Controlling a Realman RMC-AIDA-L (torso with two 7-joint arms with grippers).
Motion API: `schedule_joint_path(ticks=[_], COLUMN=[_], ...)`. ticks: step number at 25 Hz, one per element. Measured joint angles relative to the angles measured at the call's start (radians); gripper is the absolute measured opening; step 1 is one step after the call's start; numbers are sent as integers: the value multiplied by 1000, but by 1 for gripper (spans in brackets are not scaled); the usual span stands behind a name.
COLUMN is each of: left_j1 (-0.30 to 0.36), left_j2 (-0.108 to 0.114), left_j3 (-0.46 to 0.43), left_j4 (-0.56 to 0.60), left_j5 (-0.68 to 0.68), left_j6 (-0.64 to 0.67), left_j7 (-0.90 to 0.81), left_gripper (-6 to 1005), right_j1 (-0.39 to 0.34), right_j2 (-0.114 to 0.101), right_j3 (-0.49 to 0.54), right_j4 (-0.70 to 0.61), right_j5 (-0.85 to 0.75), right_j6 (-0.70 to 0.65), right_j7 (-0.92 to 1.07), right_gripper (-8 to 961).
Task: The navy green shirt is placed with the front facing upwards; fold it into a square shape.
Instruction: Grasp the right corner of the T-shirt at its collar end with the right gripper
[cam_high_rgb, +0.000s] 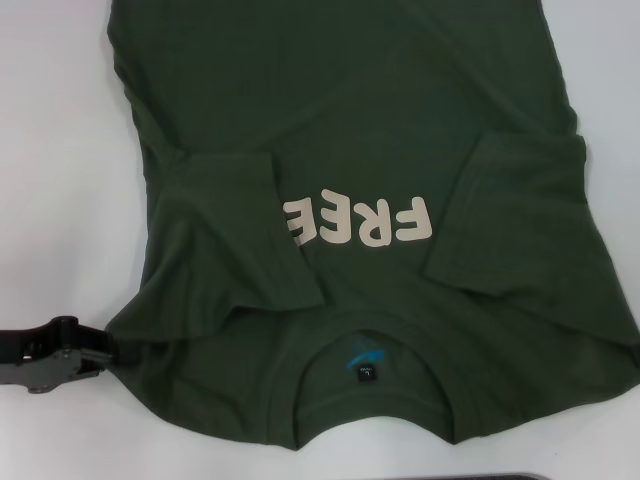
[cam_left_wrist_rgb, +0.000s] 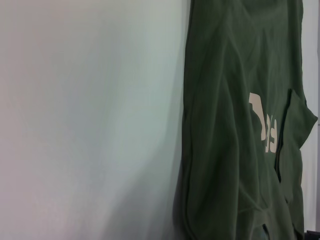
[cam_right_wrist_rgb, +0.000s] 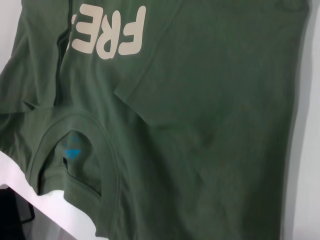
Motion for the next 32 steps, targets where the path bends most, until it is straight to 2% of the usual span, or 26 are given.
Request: schedule_joint_path(ticks=[7, 12, 32], left_j1=[2, 1, -3], left_j2=[0, 9, 9], left_j3=[1, 1, 2], left_j4=[6, 32, 36], left_j5=[0, 0, 0], left_j6=[-2, -9, -11], left_j7=[0, 0, 0], left_gripper=[30, 30, 30], right_j1=[0, 0, 16], right_j2=[6, 10, 22], right_j3=[-3, -10, -12], right_j4=[0, 0, 1], right_j5=[0, -1, -17], right_j6=[2, 7, 12], right_j7=[3, 5, 9], right_gripper=[881, 880, 881])
